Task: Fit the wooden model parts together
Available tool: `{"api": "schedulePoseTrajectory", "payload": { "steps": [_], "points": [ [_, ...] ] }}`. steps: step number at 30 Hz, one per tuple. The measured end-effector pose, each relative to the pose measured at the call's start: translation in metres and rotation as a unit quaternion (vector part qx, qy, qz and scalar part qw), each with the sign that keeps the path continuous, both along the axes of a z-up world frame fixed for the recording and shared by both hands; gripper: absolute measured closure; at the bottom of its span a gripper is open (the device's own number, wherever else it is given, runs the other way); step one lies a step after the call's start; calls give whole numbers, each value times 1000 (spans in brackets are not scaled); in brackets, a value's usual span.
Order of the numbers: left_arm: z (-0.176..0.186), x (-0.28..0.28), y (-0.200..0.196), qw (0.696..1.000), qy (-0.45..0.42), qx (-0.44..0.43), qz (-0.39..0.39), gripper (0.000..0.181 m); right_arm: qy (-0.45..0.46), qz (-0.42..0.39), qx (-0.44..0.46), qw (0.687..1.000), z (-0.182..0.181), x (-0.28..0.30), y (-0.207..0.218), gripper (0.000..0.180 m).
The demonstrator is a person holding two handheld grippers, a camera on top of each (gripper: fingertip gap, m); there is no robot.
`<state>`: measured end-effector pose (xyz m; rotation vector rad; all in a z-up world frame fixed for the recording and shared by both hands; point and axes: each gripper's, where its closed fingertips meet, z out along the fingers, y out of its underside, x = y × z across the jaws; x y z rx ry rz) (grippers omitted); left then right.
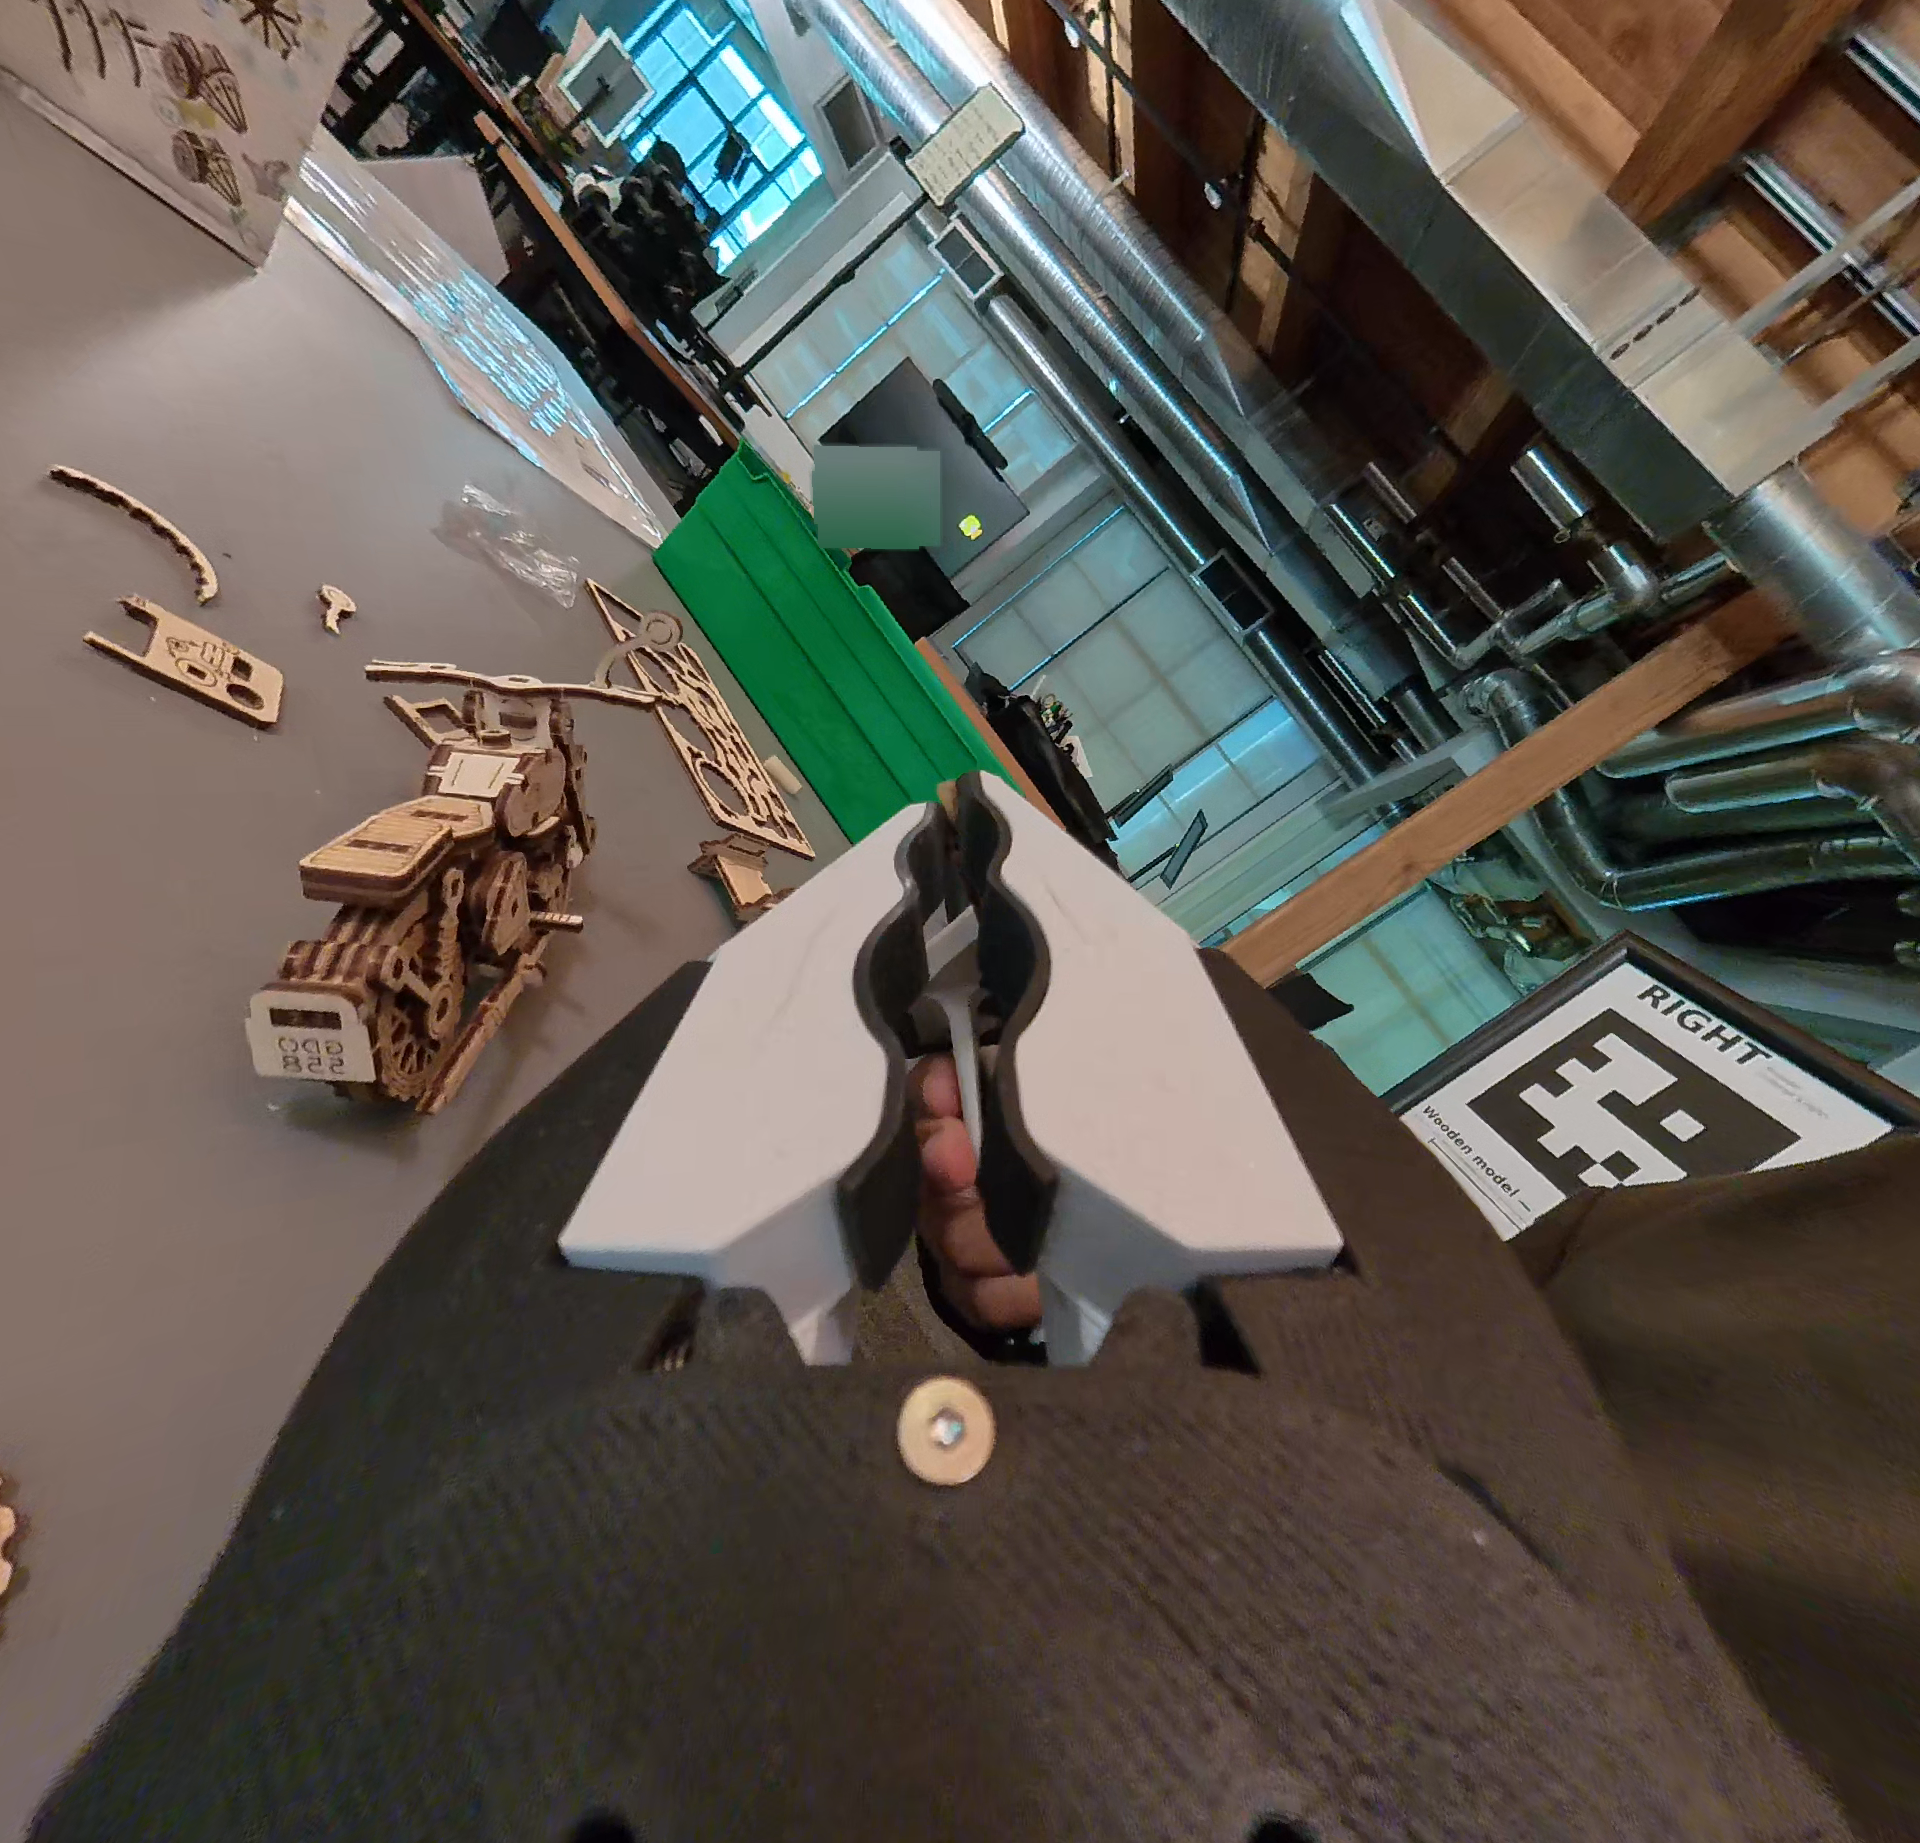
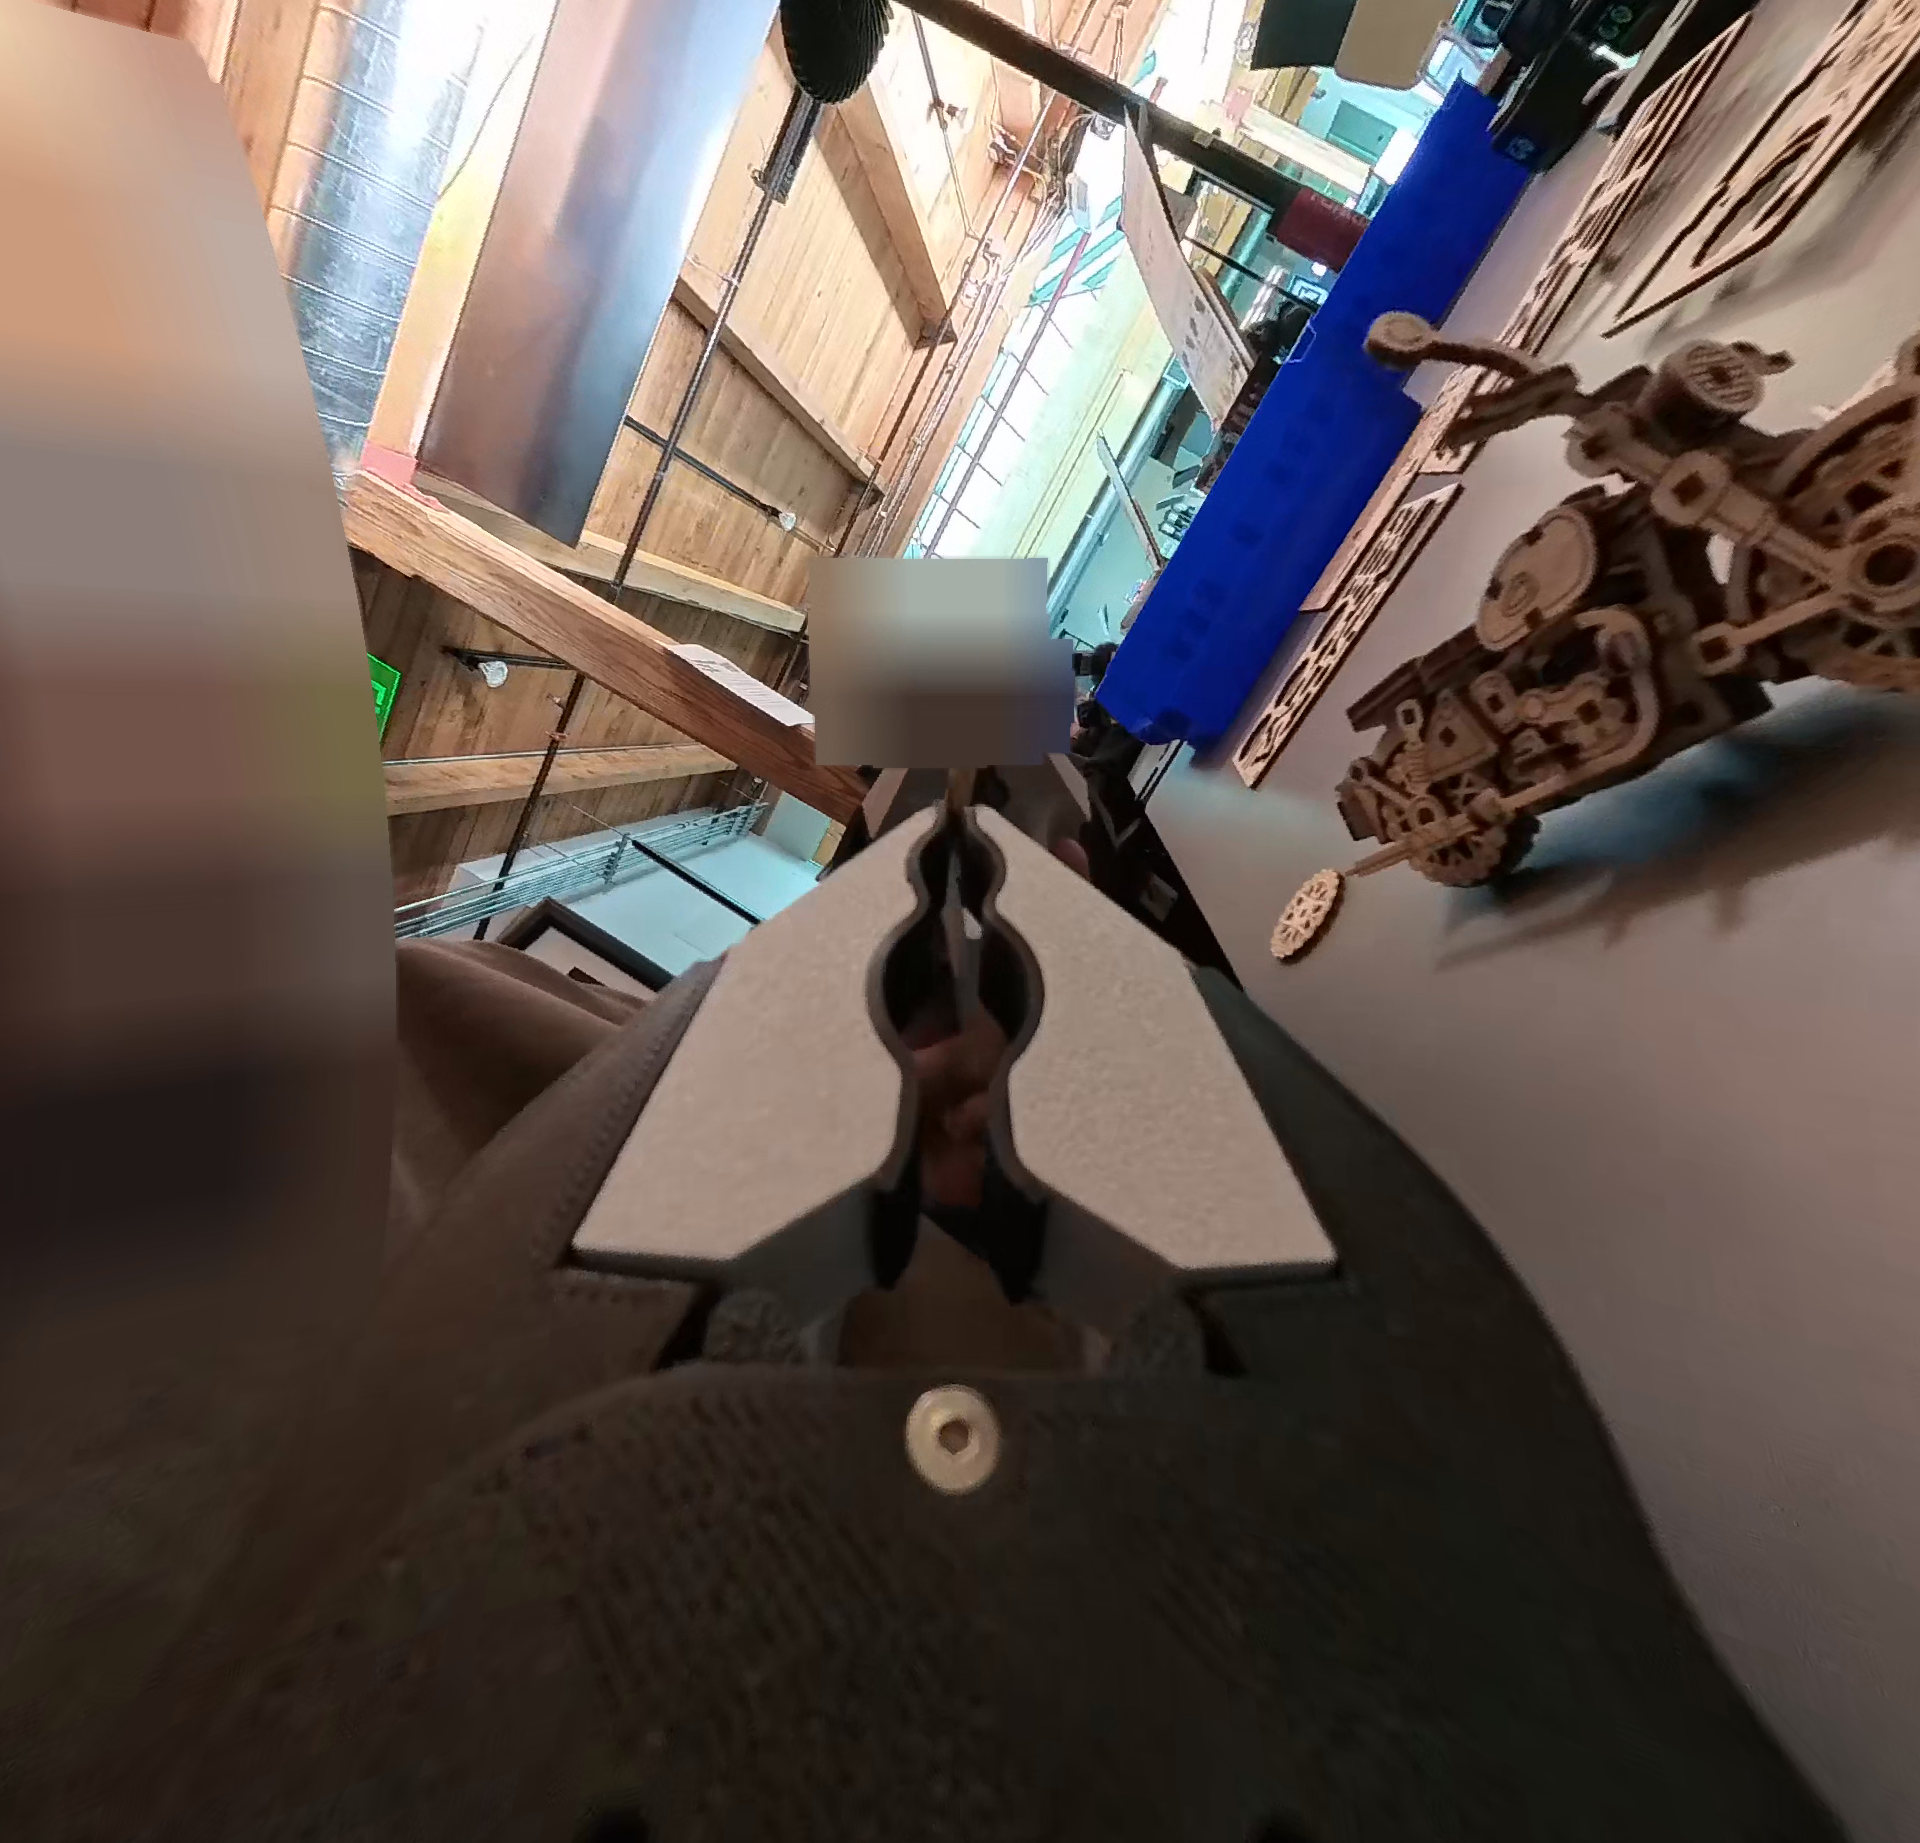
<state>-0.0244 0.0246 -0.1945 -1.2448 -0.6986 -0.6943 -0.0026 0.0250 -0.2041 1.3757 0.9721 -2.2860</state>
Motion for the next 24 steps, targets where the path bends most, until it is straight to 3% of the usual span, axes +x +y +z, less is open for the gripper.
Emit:
{"api": "schedulePoseTrajectory", "payload": {
  "steps": [17, 24],
  "points": [
    [-4, 2, 4, 997, 66, -40, 6, 178, -9, 1, -49, 999, -1, -1, 8, 178],
    [-3, 3, 4, 998, 52, -33, -7, 178, -9, 8, -64, 998, 1, 1, 8, 178]
  ]
}}
